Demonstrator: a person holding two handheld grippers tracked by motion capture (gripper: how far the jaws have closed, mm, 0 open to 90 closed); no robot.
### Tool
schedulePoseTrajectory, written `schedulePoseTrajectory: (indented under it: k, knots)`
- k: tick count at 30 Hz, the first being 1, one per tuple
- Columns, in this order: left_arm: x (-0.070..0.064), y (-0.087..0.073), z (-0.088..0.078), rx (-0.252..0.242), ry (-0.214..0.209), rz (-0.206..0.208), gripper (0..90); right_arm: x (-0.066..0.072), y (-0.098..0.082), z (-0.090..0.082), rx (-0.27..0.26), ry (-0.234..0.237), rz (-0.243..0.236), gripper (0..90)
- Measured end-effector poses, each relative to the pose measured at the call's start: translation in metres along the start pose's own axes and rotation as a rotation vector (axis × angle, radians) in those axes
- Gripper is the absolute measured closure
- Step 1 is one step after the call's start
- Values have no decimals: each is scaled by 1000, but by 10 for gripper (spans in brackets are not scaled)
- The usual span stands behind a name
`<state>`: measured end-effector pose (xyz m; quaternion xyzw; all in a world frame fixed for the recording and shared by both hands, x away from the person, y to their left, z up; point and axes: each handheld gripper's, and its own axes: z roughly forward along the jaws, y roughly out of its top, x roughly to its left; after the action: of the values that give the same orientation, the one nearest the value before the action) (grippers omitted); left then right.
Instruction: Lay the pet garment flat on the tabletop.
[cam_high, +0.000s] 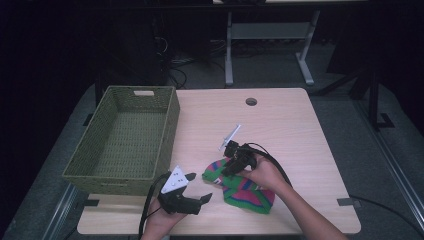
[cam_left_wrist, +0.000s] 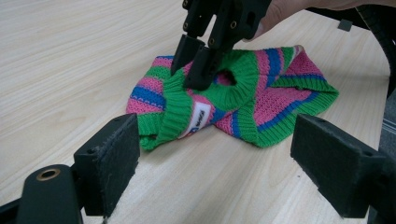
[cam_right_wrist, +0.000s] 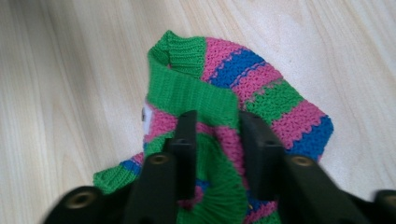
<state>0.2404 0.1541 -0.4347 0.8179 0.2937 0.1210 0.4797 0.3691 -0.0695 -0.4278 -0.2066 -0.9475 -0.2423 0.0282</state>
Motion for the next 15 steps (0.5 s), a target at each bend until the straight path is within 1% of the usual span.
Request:
schedulePoseTrajectory:
  k: [2, 3, 5, 8, 10, 11, 15]
  knots:
    - [0, 0, 0, -1, 0, -1, 153, 1, -1, -2, -7, -3, -18, 771]
    - [0, 0, 0, -3, 1, -2, 153, 2, -1, -2, -5, -5, -25, 787]
    - [0, 0, 0, -4, 1, -2, 153, 1, -1, -3, -4, 6, -27, 801]
    - [0, 0, -1, -8, 2, -2, 153, 0, -2, -3, -9, 10, -27, 811]
    - [1, 0, 1, -2, -1, -8, 153, 2, -2, -6, -23, 7, -39, 815]
    - [1, 0, 1, -3, -3, -12, 154, 3, -2, -8, -31, 15, -44, 815]
    - [1, 0, 2, 1, -5, -9, 154, 6, -2, -18, -61, 24, -54, 817]
